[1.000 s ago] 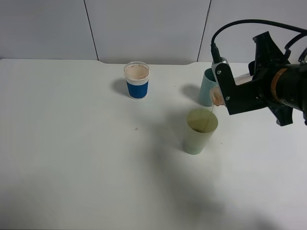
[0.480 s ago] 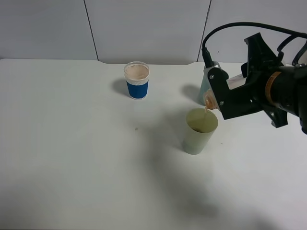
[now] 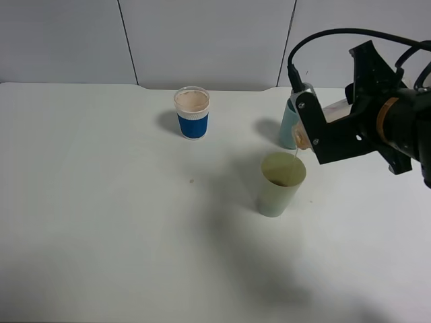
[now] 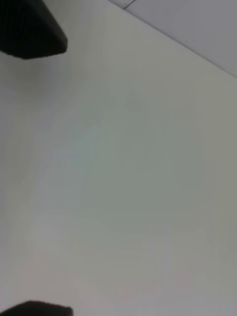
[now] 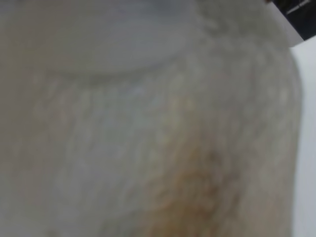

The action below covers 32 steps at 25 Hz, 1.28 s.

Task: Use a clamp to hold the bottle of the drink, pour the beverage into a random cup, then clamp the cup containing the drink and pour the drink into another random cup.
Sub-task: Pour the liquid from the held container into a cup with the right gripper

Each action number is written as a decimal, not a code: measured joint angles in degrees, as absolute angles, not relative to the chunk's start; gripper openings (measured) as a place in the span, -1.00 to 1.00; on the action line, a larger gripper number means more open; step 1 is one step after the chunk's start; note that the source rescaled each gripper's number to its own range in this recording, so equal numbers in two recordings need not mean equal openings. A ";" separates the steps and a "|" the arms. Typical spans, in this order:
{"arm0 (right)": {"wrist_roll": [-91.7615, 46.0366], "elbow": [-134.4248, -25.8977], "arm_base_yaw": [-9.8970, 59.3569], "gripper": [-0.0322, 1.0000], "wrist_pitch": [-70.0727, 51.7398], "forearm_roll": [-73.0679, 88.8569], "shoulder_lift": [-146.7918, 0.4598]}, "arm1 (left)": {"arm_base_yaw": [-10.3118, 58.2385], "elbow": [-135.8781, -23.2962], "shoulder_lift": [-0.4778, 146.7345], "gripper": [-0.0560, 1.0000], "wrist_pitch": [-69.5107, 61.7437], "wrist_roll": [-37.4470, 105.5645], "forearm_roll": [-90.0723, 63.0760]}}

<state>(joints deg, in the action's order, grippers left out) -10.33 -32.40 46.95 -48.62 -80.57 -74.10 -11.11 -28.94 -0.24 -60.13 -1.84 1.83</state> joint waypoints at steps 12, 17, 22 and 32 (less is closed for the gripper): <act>-10.33 -32.40 47.53 -0.93 -48.82 -85.37 -74.10 | -11.11 -28.94 -0.24 1.00 -60.13 -1.84 1.83; -10.28 -32.40 48.89 -0.93 -48.87 -86.73 -74.10 | -11.11 -28.94 -0.24 1.00 -60.13 -1.84 1.83; -10.28 -32.40 48.96 -0.93 -50.82 -88.24 -74.10 | -11.11 -28.94 -0.24 1.00 -60.13 -1.84 1.83; -9.28 -32.40 48.96 -0.93 -52.69 -92.24 -74.10 | -11.11 -28.94 -0.24 1.00 -60.13 -1.84 1.83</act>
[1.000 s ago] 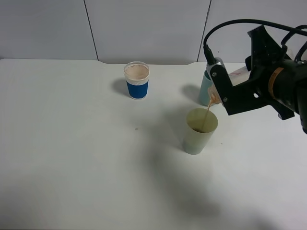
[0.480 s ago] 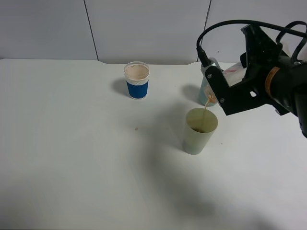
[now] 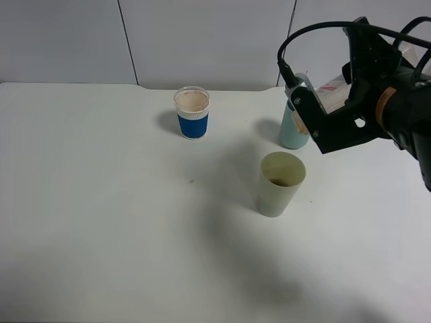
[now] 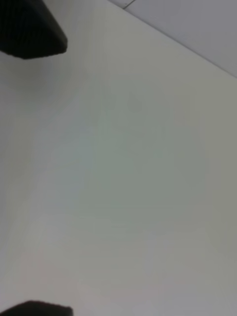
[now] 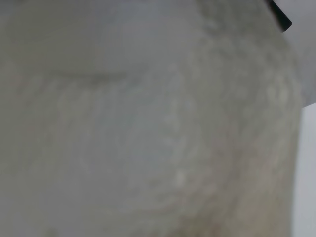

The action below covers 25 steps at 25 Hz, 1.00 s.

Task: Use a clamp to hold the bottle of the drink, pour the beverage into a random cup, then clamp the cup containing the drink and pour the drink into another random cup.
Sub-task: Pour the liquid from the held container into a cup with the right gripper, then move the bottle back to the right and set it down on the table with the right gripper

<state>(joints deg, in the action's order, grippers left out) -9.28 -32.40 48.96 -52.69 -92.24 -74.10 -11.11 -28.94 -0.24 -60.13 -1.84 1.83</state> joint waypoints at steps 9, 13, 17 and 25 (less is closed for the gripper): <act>-3.23 -32.40 48.96 -0.93 -49.43 -86.84 -74.10 | -11.11 -28.94 -0.24 1.00 -60.13 -1.84 1.83; 1.75 -32.40 48.96 -0.93 -46.07 -76.44 -74.10 | -11.11 -28.94 -0.24 1.00 -60.13 -1.84 1.83; 8.16 -32.40 48.96 -0.93 -44.44 -71.69 -74.10 | -11.11 -28.94 -0.24 1.00 -60.13 -1.84 1.83; 29.87 -32.40 48.96 -0.93 -44.31 -68.20 -74.10 | -11.11 -28.94 -0.24 1.00 -60.13 -1.84 1.83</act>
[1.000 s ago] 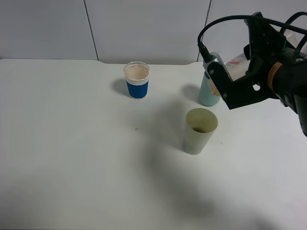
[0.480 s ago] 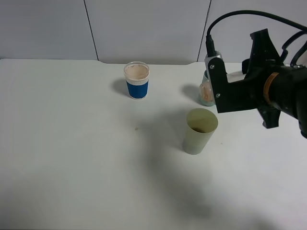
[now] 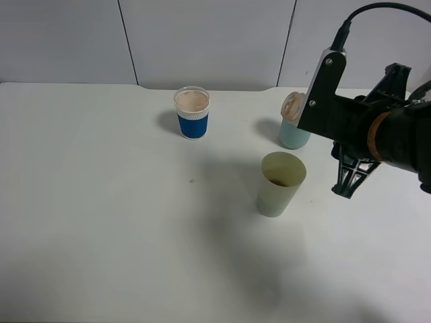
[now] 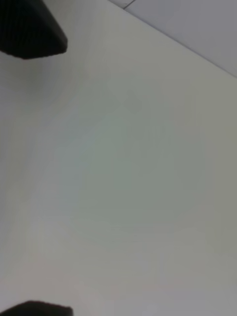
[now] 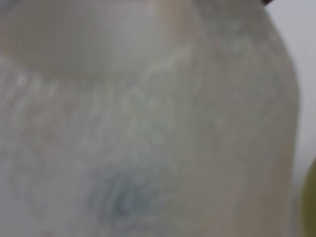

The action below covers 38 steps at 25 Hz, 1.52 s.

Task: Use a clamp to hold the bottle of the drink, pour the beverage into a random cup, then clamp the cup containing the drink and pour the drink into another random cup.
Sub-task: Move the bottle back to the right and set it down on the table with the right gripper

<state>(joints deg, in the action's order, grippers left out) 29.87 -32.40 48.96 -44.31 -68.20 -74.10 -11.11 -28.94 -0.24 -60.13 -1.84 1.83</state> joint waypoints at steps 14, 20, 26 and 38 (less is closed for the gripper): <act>67.68 -32.40 48.96 -0.93 -43.78 -73.23 -67.05 | -11.11 -28.94 -0.24 1.00 -60.13 -1.84 1.83; 60.85 -32.40 44.86 -0.93 -41.26 -67.40 -58.60 | -11.11 -28.94 -0.24 1.00 -60.13 -1.84 1.83; 47.72 -32.40 39.75 -0.93 -35.81 -60.12 -55.64 | -11.11 -28.94 -0.24 1.00 -60.13 -1.84 1.83; 20.04 -25.39 19.30 -0.93 -12.29 -34.43 -55.34 | -11.11 -28.94 -0.24 1.00 -60.13 -1.84 1.83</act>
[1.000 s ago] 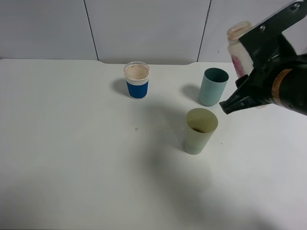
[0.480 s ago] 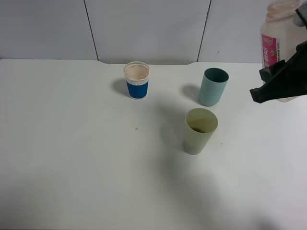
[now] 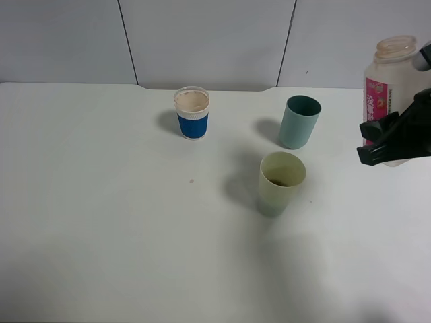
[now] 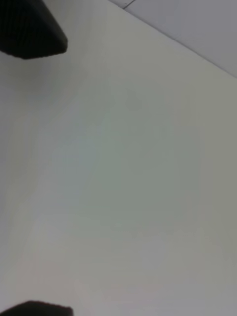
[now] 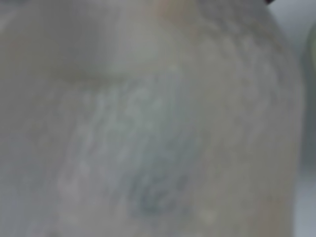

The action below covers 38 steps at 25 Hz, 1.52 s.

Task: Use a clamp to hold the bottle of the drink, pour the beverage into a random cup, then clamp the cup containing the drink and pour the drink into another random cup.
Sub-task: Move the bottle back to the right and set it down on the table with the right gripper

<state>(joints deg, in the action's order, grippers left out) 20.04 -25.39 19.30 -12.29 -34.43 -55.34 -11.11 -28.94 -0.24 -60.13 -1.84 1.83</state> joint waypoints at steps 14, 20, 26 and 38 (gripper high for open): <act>-6.87 -7.49 12.91 -0.93 23.52 0.50 -55.34 | -11.11 -28.94 -0.24 1.00 -60.13 -1.84 1.83; -9.27 -1.97 9.71 -0.93 32.40 7.39 -55.34 | -11.11 -28.94 -0.24 1.00 -60.13 -1.84 1.83; -11.30 -1.65 8.04 -0.93 37.83 8.90 -59.70 | -11.11 -28.94 -0.24 1.00 -60.13 -1.84 1.83; -12.69 -1.76 8.04 -0.93 67.01 8.94 -91.40 | -11.11 -28.94 -0.24 1.00 -60.13 -1.84 1.83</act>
<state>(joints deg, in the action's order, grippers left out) -12.69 -1.76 8.04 67.01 8.94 -91.40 -11.11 -28.94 -0.24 -60.13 -1.84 1.83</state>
